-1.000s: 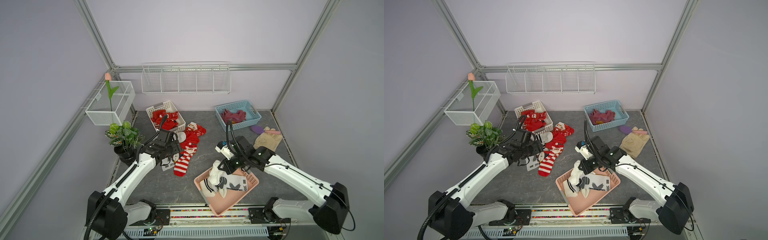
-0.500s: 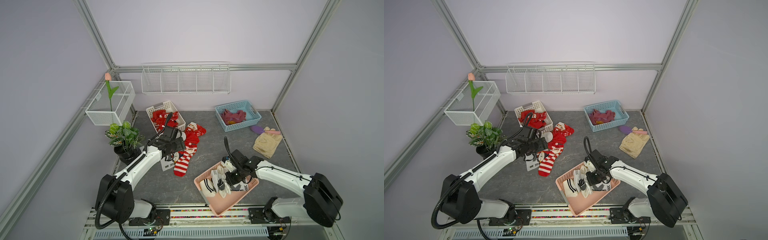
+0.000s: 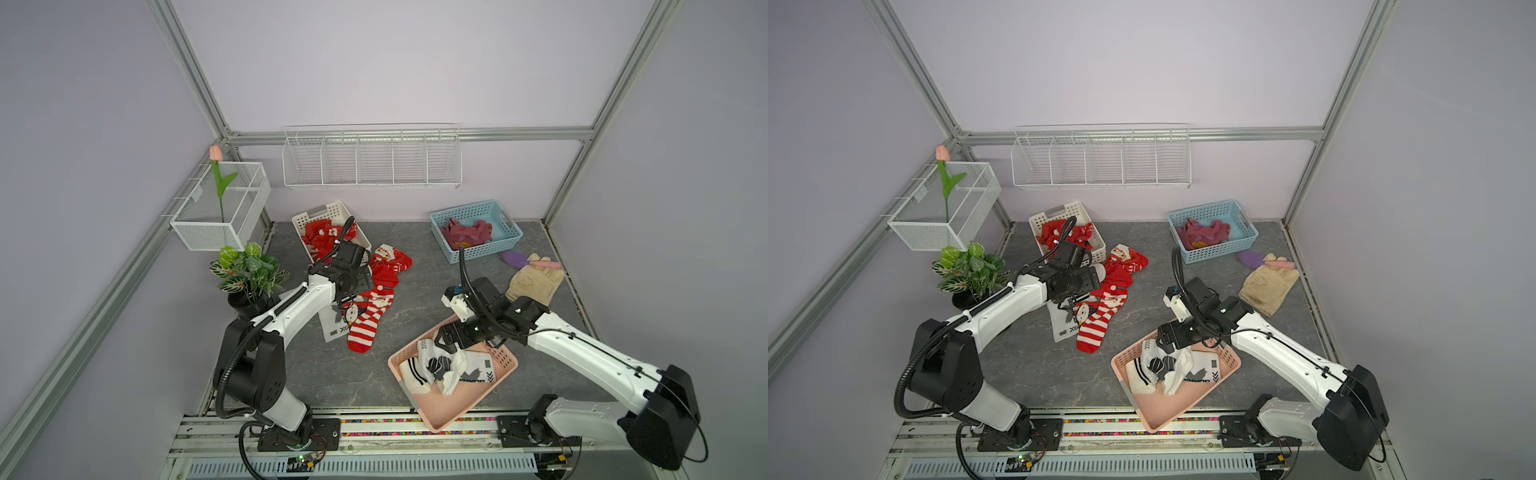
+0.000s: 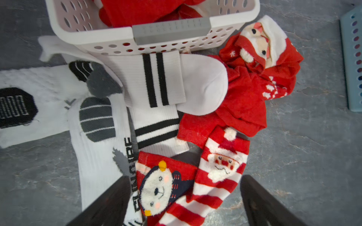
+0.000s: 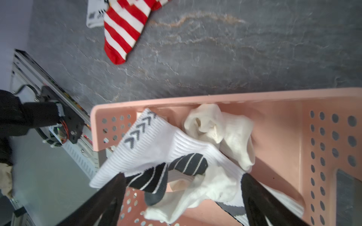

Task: Sort the socks into the basket by color
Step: Place the sock in the bin, then pick up the sock from the center of the board.

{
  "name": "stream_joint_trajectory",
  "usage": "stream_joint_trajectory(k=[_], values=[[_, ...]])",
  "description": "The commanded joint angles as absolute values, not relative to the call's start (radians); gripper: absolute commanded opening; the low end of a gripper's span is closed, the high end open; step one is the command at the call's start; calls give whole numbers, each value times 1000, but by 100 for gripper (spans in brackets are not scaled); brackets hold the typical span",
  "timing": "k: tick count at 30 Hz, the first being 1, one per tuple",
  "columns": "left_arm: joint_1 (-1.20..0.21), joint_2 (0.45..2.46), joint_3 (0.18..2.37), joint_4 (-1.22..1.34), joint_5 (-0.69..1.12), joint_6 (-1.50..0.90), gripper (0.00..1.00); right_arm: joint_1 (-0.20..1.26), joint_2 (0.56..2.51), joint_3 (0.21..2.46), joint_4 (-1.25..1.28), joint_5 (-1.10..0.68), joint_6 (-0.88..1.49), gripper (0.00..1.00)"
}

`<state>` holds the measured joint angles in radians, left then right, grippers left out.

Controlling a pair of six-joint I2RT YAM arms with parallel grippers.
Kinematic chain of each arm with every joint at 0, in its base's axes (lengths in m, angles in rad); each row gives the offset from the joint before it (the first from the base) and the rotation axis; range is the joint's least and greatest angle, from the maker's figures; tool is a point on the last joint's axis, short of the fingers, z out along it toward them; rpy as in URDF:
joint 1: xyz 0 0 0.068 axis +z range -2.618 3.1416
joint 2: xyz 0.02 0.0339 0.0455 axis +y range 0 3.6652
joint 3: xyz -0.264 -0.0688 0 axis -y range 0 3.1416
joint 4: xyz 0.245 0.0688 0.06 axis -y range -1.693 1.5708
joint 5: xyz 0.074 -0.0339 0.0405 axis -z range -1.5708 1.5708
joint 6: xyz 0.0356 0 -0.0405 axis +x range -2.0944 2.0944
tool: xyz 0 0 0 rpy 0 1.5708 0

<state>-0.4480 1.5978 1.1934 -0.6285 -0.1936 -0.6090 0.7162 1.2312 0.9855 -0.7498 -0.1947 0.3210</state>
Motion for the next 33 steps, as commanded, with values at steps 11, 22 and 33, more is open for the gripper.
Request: stream_joint_trajectory(k=[11, 22, 33], values=[[-343, 1685, 1119, -694, -274, -713, 89, 694, 1258, 1007, -759, -226, 313, 89], [-297, 1753, 1046, -633, -274, -768, 93, 656, 1289, 988, -735, -283, 296, 89], [-270, 1682, 946, -512, -264, -779, 100, 629, 1309, 988, -727, -304, 287, 89]])
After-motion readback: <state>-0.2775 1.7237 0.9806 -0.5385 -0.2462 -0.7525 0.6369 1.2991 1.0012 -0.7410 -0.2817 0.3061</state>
